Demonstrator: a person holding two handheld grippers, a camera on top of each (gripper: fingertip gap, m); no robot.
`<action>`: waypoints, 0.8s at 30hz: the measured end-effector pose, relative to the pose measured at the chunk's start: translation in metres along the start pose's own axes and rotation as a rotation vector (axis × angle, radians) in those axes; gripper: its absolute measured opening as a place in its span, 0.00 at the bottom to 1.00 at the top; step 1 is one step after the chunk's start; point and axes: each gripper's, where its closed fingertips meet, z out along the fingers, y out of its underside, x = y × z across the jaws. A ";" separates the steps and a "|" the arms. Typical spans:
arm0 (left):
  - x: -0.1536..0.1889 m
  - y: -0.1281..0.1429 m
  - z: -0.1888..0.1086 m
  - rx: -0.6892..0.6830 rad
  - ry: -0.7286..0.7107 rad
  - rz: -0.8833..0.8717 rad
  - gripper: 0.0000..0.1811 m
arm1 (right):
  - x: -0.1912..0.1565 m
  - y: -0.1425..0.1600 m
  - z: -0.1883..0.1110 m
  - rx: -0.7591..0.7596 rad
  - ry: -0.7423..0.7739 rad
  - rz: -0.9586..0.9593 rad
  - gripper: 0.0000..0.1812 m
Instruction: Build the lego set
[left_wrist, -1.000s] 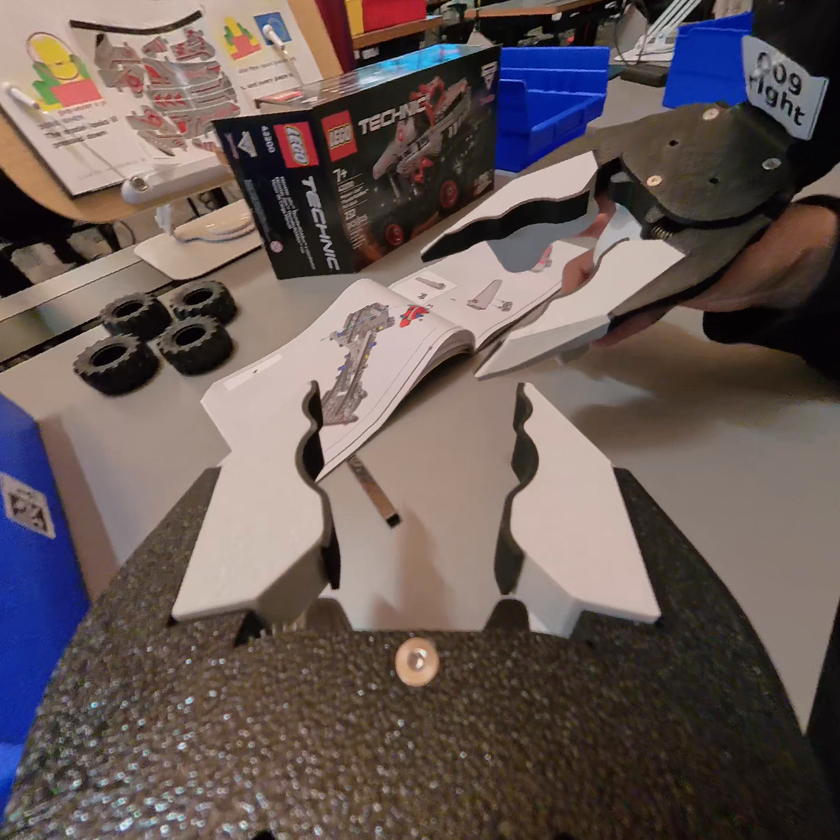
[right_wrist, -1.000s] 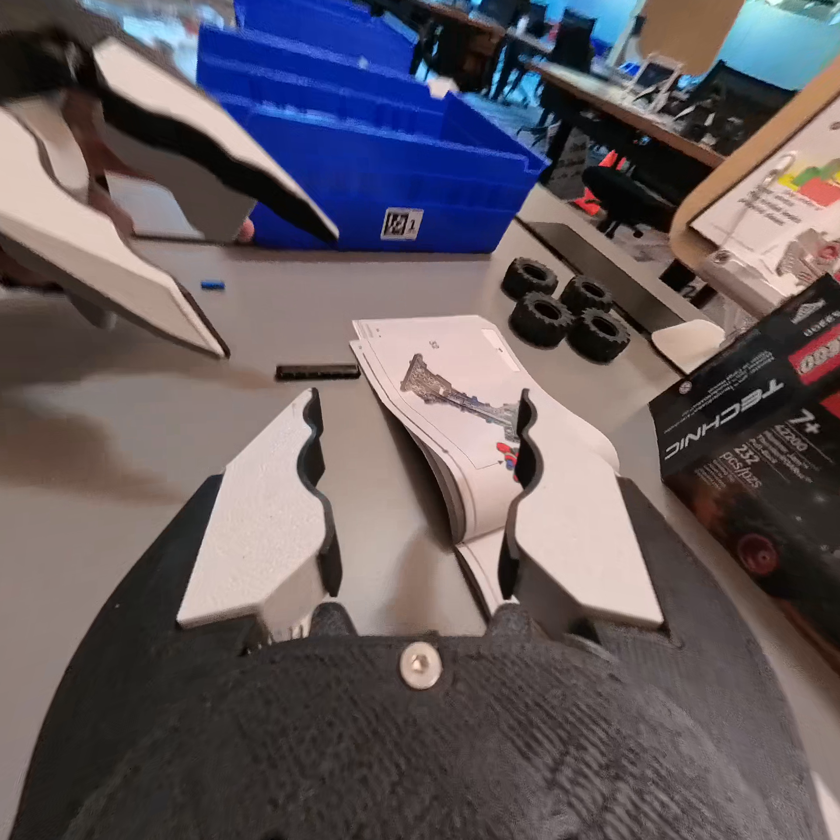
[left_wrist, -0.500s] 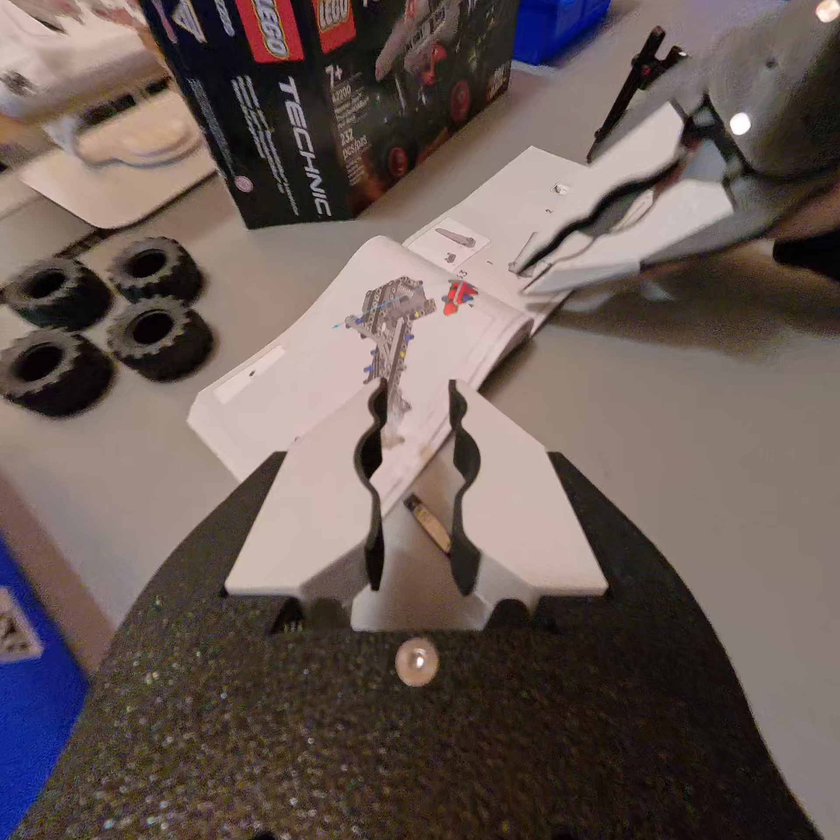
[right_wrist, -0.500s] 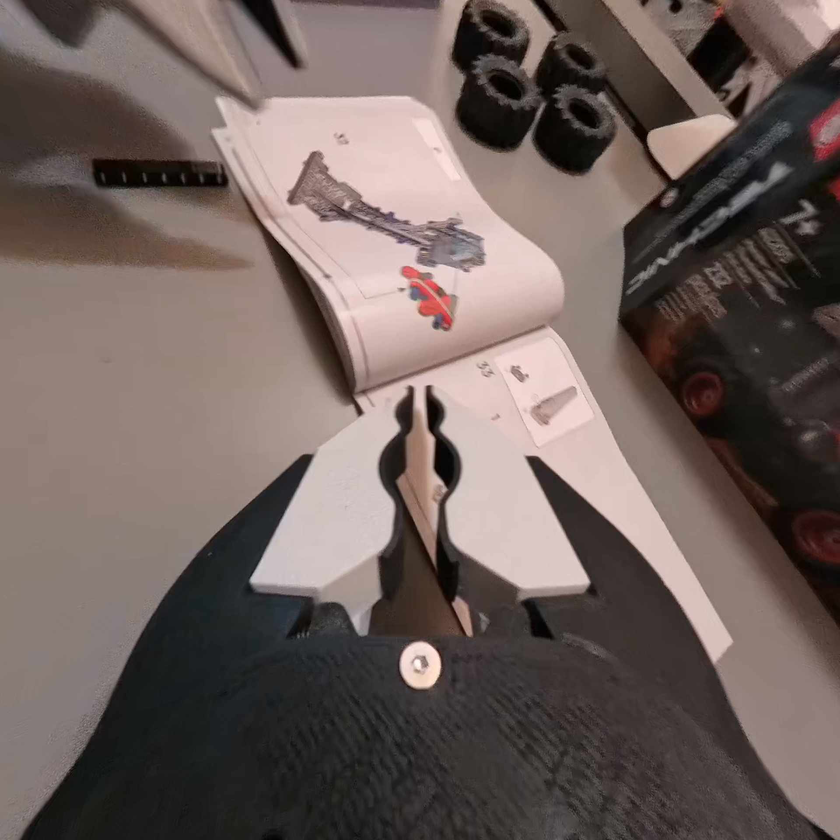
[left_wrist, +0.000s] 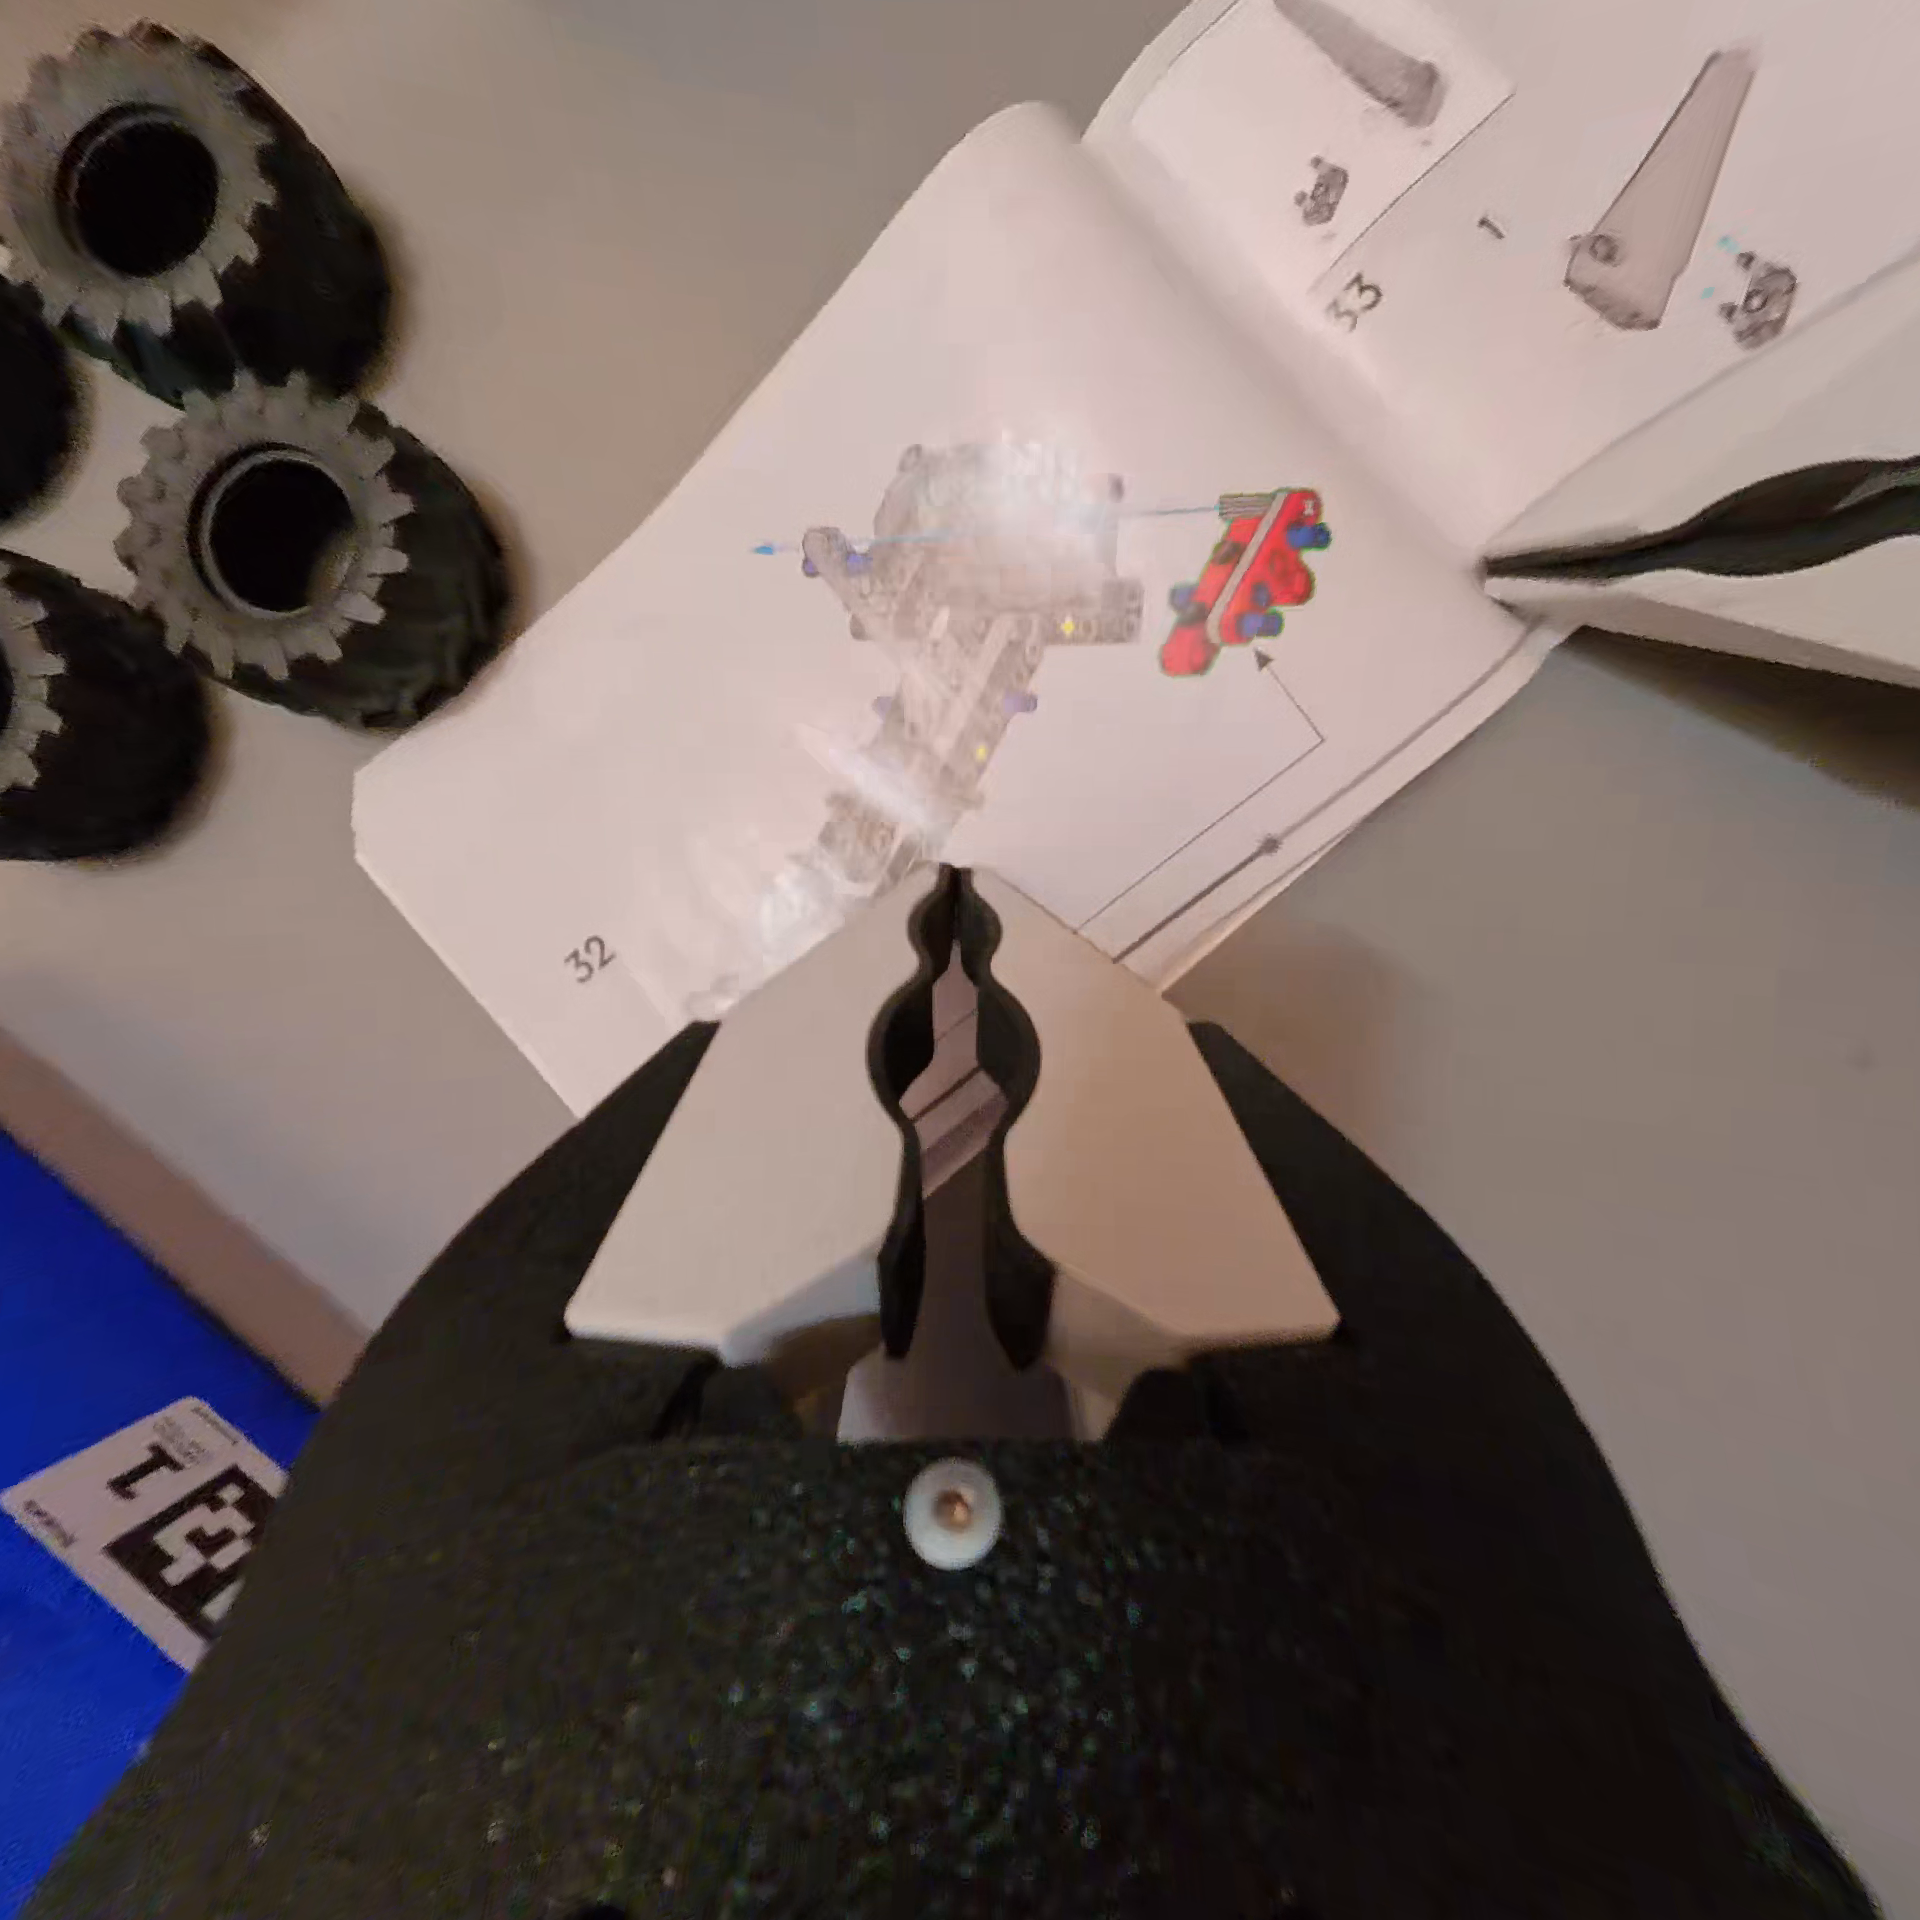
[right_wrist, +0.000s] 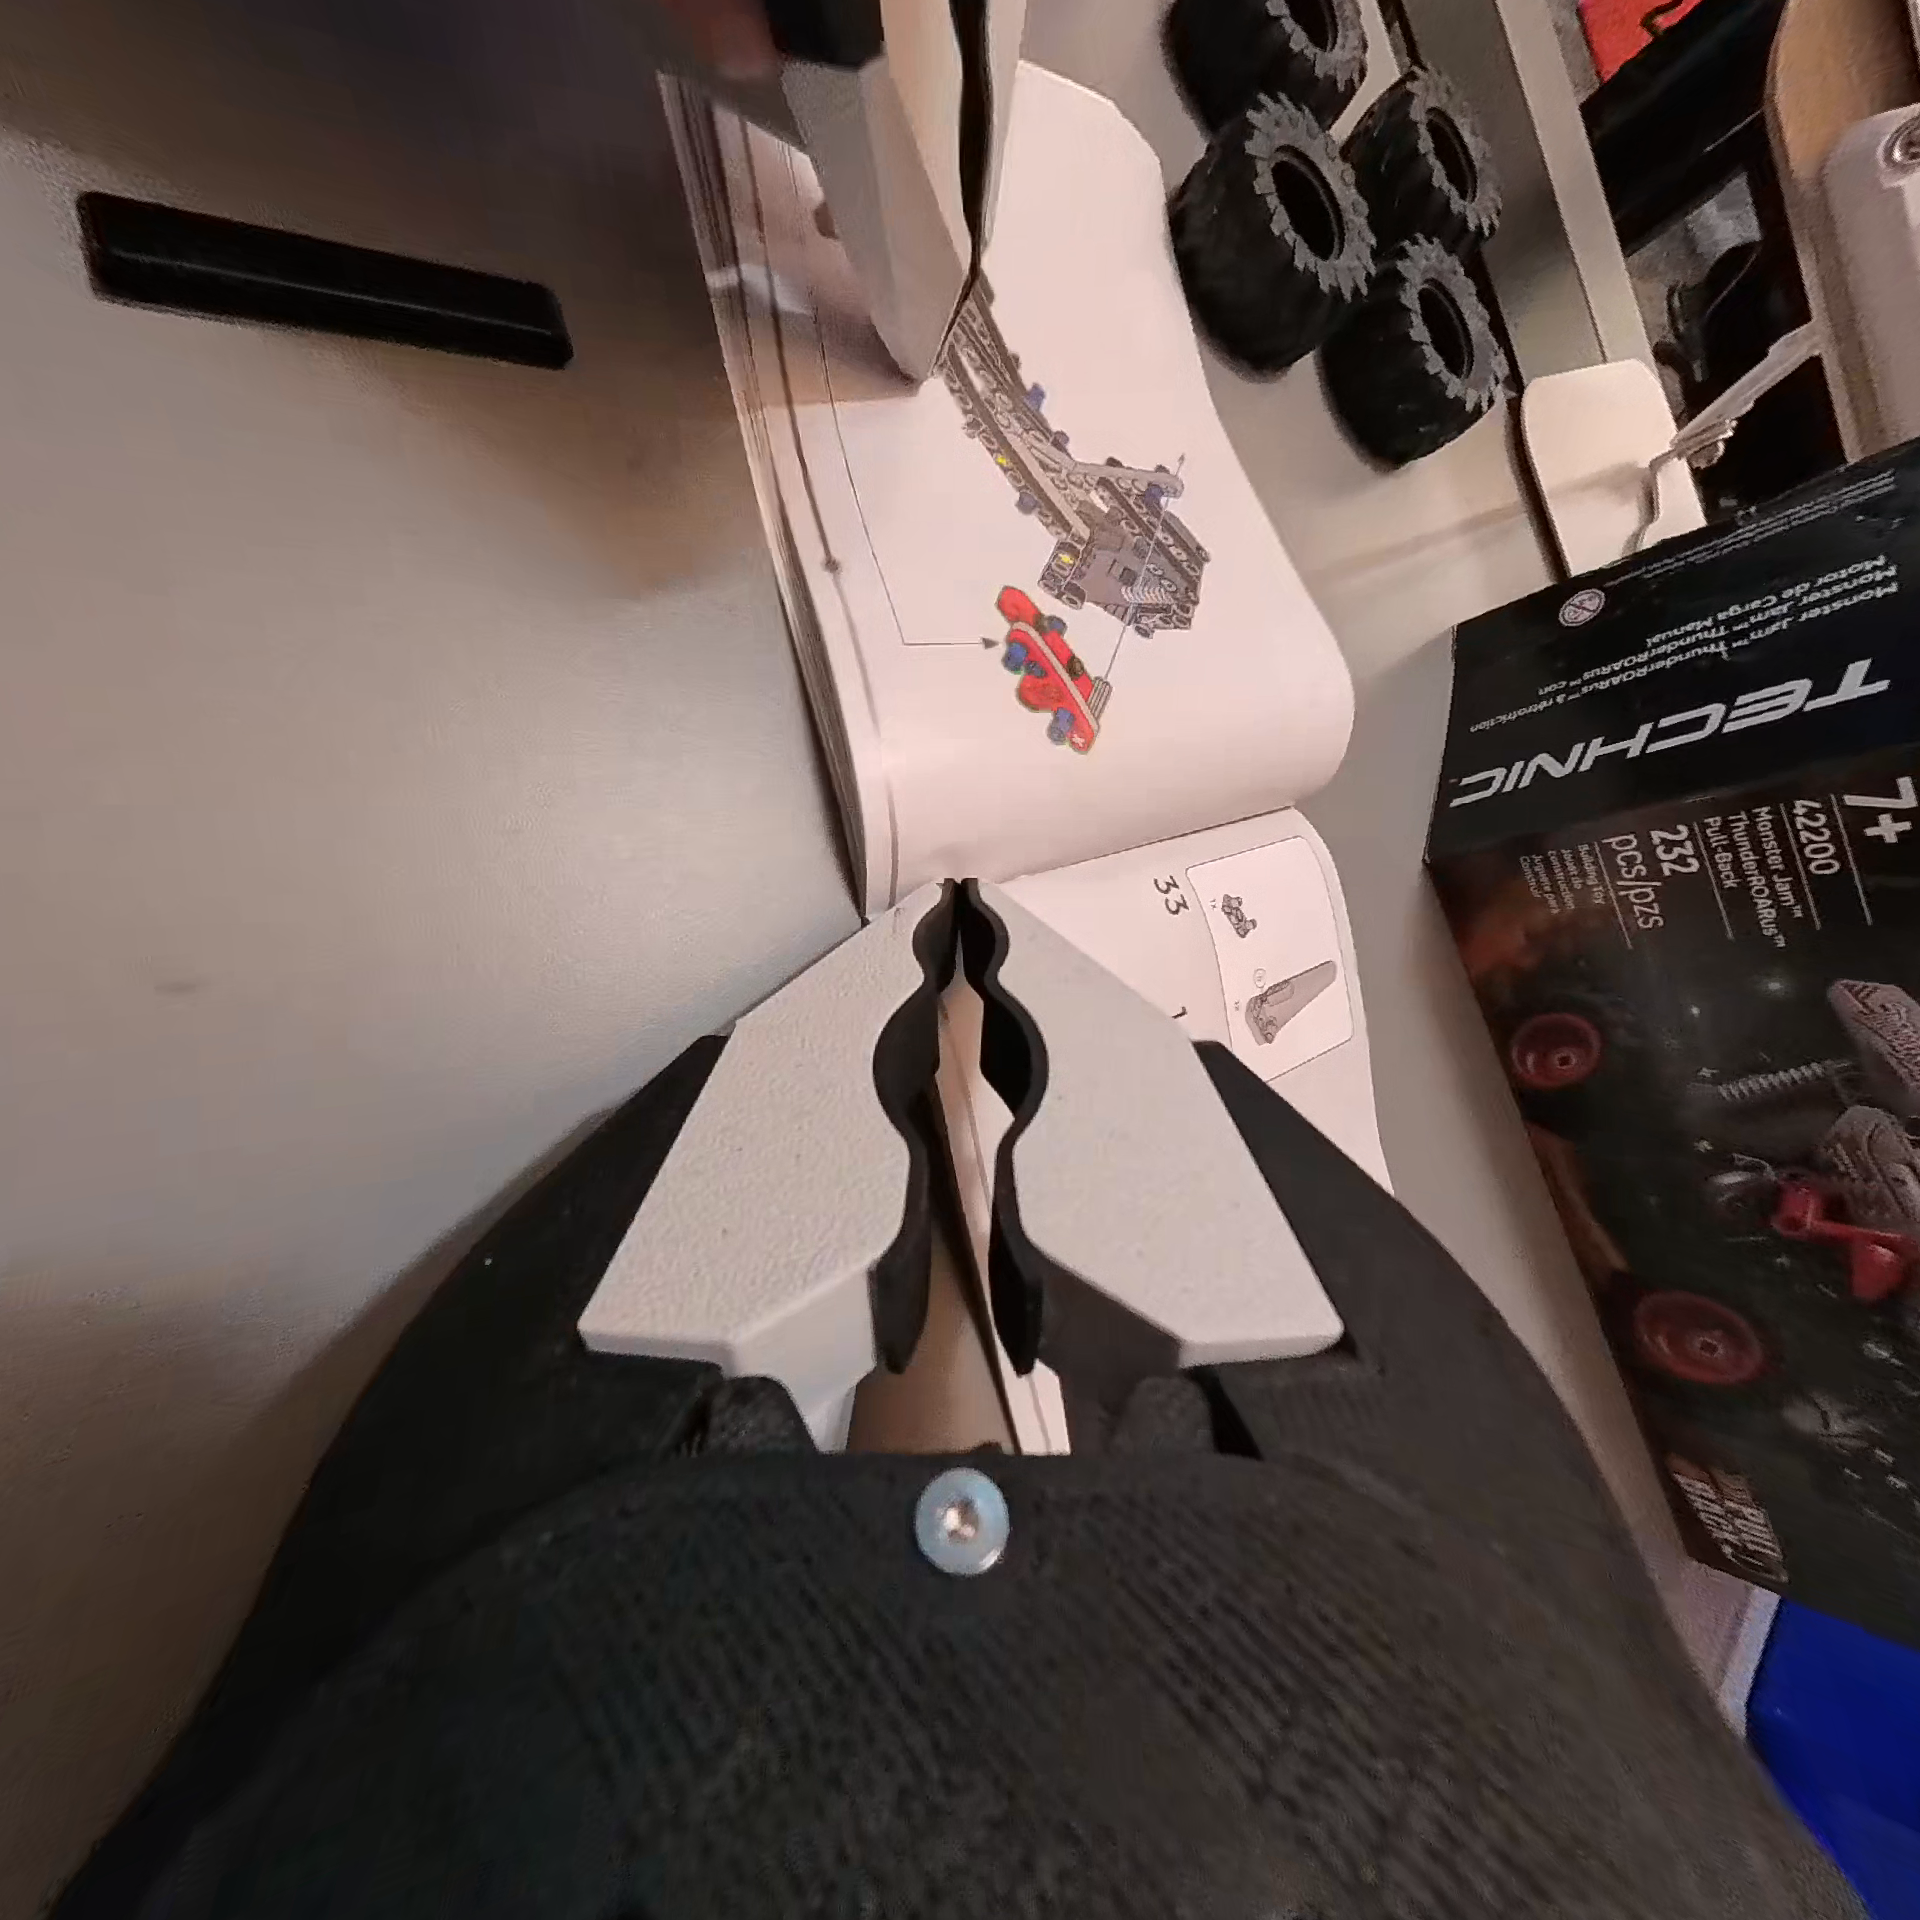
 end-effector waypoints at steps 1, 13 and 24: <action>0.000 0.000 0.000 0.024 0.005 -0.009 0.00 | 0.000 0.001 -0.001 0.006 0.007 0.004 0.00; 0.010 -0.012 -0.014 0.307 -0.042 -0.101 0.07 | -0.034 -0.049 -0.034 0.254 0.084 0.111 0.03; 0.032 0.003 -0.155 0.598 -0.150 0.021 0.08 | 0.017 -0.072 -0.010 0.371 0.178 0.221 0.22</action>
